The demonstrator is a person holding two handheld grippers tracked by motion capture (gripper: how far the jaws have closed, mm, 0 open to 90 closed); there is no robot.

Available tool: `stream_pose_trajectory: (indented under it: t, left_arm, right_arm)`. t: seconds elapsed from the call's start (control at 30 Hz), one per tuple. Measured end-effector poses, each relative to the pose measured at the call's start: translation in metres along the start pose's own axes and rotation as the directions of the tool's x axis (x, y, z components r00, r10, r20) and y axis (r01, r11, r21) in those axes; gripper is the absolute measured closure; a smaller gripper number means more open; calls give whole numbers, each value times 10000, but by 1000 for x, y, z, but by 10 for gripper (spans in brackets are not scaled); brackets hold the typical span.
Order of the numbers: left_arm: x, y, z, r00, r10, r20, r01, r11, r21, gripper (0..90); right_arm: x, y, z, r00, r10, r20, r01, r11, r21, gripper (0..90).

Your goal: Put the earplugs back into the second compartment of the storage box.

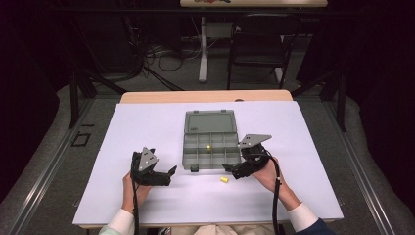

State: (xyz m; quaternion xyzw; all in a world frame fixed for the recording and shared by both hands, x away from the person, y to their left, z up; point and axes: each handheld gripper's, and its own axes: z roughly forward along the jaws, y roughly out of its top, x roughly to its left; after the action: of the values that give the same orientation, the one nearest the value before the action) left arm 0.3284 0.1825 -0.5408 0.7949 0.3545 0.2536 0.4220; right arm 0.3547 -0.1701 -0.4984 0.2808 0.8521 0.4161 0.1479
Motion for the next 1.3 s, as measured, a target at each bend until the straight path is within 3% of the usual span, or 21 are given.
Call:
stream_pose_trajectory:
  t: [0.57, 0.8, 0.93, 1.1, 1.17, 1.3]
  left_arm:
    - [-3, 1, 1, 9999, 98, 95, -98, 9999, -27, 0]
    - [-3, 1, 2, 9999, 81, 74, -81, 10000, 7, 0]
    - [-3, 1, 2, 9999, 80, 100, -81, 10000, 18, 0]
    - [-2, 0, 3, 9999, 64, 118, -64, 10000, 44, 0]
    - [-2, 0, 3, 9999, 85, 113, -86, 9999, 54, 0]
    - [-3, 1, 3, 9998, 104, 141, -104, 9999, 42, 0]
  right_arm:
    - [21, -19, -1, 9994, -19, -357, 26, 9998, 189, 0]
    - [33, -26, 1, 9987, -319, -396, 332, 9989, 331, 39]
    - [36, -28, 4, 9985, -392, -378, 408, 9983, 426, 151]
    - [38, -31, 10, 9957, -818, -441, 843, 9947, 584, 313]
    - [40, -32, 14, 9927, -1096, -500, 1135, 9900, 840, 389]
    - [42, -36, 23, 9918, -1154, -546, 1210, 9860, 1148, 531]
